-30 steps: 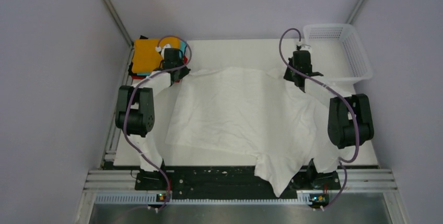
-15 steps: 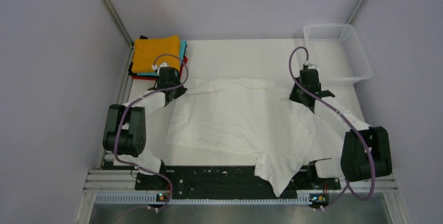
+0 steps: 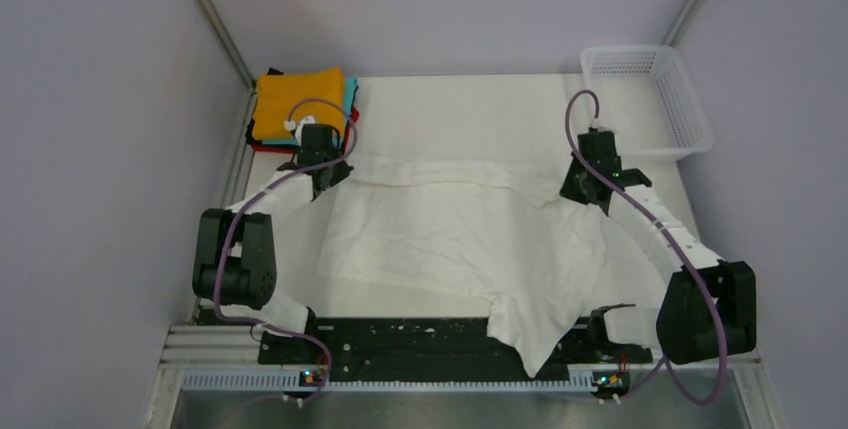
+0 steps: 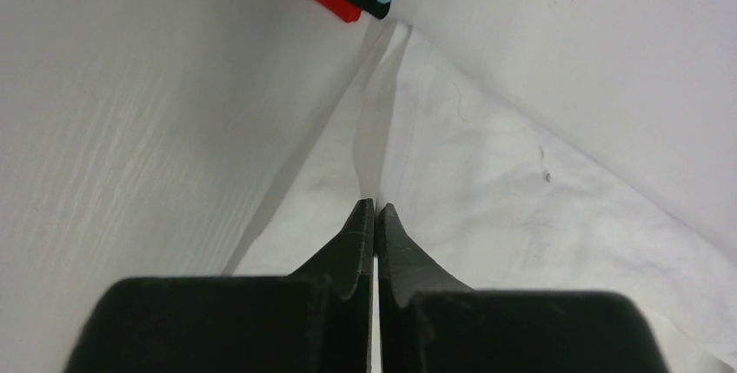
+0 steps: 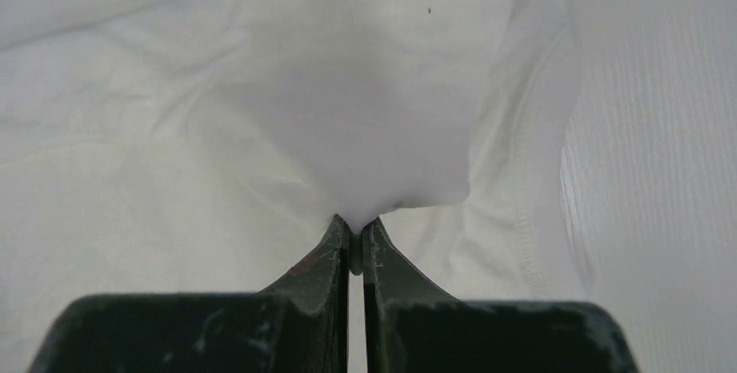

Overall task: Fold and stack the t-shirts
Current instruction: Fold the flattened tshirt in 1/3 of the way

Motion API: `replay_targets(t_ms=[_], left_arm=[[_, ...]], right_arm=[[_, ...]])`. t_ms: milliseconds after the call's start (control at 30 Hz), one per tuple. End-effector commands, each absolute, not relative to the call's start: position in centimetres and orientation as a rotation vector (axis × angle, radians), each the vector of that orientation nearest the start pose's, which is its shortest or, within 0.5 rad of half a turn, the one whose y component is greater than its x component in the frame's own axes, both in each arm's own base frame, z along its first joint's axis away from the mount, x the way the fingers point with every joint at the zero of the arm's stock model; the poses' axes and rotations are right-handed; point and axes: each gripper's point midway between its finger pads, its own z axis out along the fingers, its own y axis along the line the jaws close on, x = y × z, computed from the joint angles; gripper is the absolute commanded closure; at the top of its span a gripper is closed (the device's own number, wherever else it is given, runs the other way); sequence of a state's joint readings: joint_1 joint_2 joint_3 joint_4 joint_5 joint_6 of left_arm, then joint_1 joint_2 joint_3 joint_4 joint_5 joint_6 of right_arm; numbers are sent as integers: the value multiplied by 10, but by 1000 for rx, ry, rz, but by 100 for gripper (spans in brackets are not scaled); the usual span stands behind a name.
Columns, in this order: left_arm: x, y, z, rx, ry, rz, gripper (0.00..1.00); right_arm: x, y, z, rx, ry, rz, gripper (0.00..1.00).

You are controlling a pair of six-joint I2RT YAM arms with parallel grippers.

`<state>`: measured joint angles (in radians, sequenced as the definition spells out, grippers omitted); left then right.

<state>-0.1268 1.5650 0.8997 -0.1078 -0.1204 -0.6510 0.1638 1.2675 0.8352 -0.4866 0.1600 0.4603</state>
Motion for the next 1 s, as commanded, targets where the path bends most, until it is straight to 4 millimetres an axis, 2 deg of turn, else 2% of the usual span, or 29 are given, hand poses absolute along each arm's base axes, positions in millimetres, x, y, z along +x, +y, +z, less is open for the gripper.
replay_targets(t_ms=[0,100,200,333,467,500,533,600,633,667,700,733,800,833,900,967], left_arm=[[422,-48,121,-654,2161,-218,100],[423,-39,128,-673,2148,-162,100],[423,-40,126,-665,2150,-166,100],[422,-40,118,-673,2187,-156,100],[404,-36,101,-724,2235,-118,99],[400,-33,97,-735,2238,-104,91],[396,-32,96,-737,2238,-99,85],[390,-31,98,-736,2238,-95,69],[390,-32,102,-734,2230,-101,59],[389,-32,107,-734,2220,-107,45],[389,-32,113,-736,2213,-115,26],[389,-34,120,-732,2207,-132,15],[394,-44,133,-693,2200,-194,6],[397,-50,138,-666,2196,-237,2],[403,-69,142,-605,2194,-344,1],[410,-91,142,-539,2202,-459,1]], right_arm=[[329,46,141,457,2352,104,100],[324,38,147,482,2351,52,100],[311,38,138,475,2386,53,100],[286,38,111,482,2463,48,100],[258,32,80,535,2519,19,95],[251,30,73,545,2528,7,91],[245,28,69,550,2528,-3,82],[239,28,70,539,2518,8,62],[239,30,74,529,2503,31,56],[240,31,80,524,2479,54,50],[244,33,89,517,2450,79,43],[248,35,100,508,2415,100,37],[258,38,125,491,2334,149,10],[265,42,136,473,2292,181,2],[281,52,152,431,2217,263,1],[298,68,157,369,2178,357,1]])
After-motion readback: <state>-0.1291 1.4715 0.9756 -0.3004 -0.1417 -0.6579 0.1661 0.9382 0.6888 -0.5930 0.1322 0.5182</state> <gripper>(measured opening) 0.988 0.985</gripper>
